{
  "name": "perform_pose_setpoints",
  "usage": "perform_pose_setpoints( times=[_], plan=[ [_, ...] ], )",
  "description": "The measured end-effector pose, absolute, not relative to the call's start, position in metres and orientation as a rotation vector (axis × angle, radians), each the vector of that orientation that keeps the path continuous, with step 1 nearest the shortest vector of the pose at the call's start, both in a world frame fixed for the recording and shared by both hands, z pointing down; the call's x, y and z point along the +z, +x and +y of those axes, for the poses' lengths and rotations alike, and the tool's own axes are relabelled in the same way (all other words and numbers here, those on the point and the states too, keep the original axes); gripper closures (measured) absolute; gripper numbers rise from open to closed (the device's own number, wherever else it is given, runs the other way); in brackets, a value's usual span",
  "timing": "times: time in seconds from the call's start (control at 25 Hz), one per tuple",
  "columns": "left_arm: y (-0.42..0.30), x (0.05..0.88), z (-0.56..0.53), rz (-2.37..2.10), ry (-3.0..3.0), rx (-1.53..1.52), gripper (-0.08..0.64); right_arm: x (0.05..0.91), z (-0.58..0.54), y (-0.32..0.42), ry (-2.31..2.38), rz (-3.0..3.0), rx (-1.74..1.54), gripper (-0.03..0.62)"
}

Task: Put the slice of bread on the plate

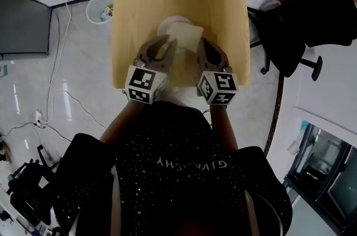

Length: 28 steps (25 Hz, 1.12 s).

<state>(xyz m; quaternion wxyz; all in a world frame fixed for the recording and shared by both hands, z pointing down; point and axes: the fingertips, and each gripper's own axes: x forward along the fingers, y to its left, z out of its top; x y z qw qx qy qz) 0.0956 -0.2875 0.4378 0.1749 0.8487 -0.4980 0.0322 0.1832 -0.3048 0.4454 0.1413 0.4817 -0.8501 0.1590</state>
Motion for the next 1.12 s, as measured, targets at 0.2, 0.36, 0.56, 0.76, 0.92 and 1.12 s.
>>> perform_pose_setpoints(
  times=[0.2, 0.36, 0.56, 0.76, 0.92, 1.12],
  plan=[
    [0.11, 0.422, -0.288, -1.404, 2.48, 0.112, 0.472, 0.431, -0.293, 0.181, 1.402, -2.541, 0.469, 0.58],
    [0.115, 0.416, -0.287, -1.397, 2.518, 0.128, 0.472, 0.425, -0.284, 0.183, 1.433, -2.564, 0.462, 0.58],
    [0.115, 0.414, -0.287, -1.404, 2.538, 0.131, 0.491, 0.421, -0.284, 0.184, 1.45, -2.579, 0.433, 0.58],
    [0.121, 0.409, -0.288, -1.41, 2.553, 0.121, 0.534, 0.416, -0.285, 0.188, 1.462, -2.554, 0.385, 0.58],
    [0.119, 0.41, -0.287, -1.425, 2.541, 0.124, 0.549, 0.417, -0.282, 0.189, 1.471, -2.553, 0.4, 0.581],
    [0.116, 0.415, -0.284, -1.429, 2.52, 0.135, 0.549, 0.42, -0.281, 0.195, 1.498, -2.547, 0.435, 0.581]
  ],
)
